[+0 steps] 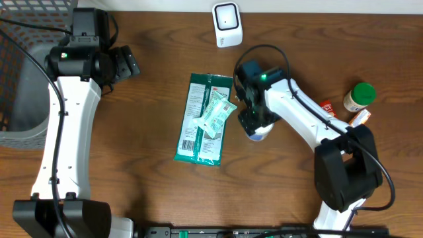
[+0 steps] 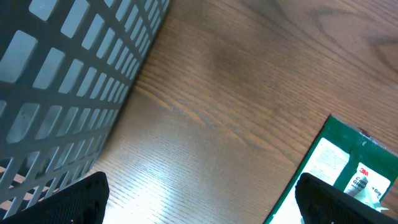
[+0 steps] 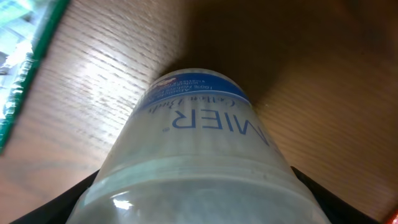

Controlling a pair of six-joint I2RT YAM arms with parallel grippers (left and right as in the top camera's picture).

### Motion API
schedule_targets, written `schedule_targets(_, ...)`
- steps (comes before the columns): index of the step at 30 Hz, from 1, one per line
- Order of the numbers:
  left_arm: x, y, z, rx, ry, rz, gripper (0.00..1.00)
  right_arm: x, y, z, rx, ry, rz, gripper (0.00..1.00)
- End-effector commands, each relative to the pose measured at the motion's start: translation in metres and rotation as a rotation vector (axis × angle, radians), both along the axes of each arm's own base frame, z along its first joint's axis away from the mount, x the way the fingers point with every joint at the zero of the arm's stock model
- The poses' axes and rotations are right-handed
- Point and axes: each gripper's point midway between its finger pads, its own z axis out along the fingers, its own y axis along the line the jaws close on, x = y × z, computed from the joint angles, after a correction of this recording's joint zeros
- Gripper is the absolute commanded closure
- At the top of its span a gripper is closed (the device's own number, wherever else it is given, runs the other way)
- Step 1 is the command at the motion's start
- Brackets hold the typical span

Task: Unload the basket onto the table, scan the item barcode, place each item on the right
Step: 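Lift the white container with the right gripper, then hold the white container's base against the white scanner, right gripper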

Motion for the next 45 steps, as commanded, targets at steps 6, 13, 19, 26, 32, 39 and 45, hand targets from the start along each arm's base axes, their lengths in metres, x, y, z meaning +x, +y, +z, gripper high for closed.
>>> schedule_targets(6,-0.001,0.004,-0.005,0.008,0.017,0.011,0.04,0.026,0.005,0.131,0.115,-0.218,-0.083,0.99)
schedule_targets(13,-0.001,0.004,-0.005,0.008,0.017,0.011,0.04,0.032,0.011,0.215,0.224,-0.36,-0.122,0.99)
schedule_targets(19,-0.001,0.004,-0.005,0.008,0.017,0.011,0.04,0.052,0.03,0.263,0.402,-0.491,-0.118,0.99)
schedule_targets(26,-0.001,0.004,-0.005,0.008,0.017,0.011,0.04,0.096,0.045,0.294,0.539,-0.665,-0.212,0.99)
schedule_targets(32,-0.001,0.004,-0.005,0.008,0.017,0.011,0.04,0.134,0.054,0.309,0.604,-0.794,-0.273,0.99)
schedule_targets(39,-0.001,0.004,-0.005,0.008,0.017,0.011,0.04,0.179,0.07,0.3,0.633,-0.882,-0.287,0.99)
schedule_targets(45,-0.001,0.004,-0.005,0.008,0.017,0.011,0.04,0.227,0.088,0.274,0.662,-0.946,-0.291,0.99)
